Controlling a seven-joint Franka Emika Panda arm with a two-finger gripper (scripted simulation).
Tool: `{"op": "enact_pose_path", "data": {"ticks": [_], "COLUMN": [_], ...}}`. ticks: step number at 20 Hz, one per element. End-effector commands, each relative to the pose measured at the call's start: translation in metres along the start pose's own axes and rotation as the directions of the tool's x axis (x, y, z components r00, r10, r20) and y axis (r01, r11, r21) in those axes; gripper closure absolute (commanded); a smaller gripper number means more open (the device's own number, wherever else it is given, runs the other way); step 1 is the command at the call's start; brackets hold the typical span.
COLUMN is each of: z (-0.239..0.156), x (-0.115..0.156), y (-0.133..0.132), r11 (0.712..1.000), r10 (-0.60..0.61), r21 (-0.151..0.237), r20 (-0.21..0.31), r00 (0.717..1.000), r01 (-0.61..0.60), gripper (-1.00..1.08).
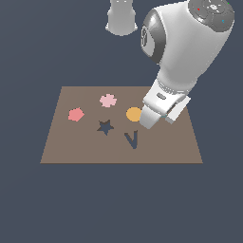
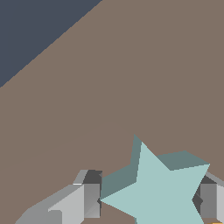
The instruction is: Insert a designated object into the corresponding slot on a board.
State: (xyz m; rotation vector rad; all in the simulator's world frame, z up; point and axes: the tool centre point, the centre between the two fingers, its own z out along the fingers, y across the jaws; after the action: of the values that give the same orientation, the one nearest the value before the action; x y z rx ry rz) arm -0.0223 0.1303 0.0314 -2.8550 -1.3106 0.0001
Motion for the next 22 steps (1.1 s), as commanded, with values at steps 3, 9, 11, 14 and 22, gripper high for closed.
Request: {"op": "enact_pose_path", "data": {"ticks": [3,9,11,14,22], "z": [-0.001,-0.003,-0.004,-0.006,-0.008], "x": [-0.016,-0.045,-0.056,-0.072,-0.099], "y": [0.017,0.051,0.065,0.087,0.133], "r11": [1.000,0.996,0.993,0.989,0.975], "r10": [-0.029,-0.090,-0.115,-0.151,-0.221], "r21": [0.000,0.000,0.000,0.001,0.001], "r20": [0.000,0.000,0.000,-0.001,-0.001], "r00": [1.000,0.996,0.993,0.989,0.975], "r01": [0.029,0.090,0.115,0.151,0.221], "gripper": [1.08,1.08,1.08,1.08,1.08]}}
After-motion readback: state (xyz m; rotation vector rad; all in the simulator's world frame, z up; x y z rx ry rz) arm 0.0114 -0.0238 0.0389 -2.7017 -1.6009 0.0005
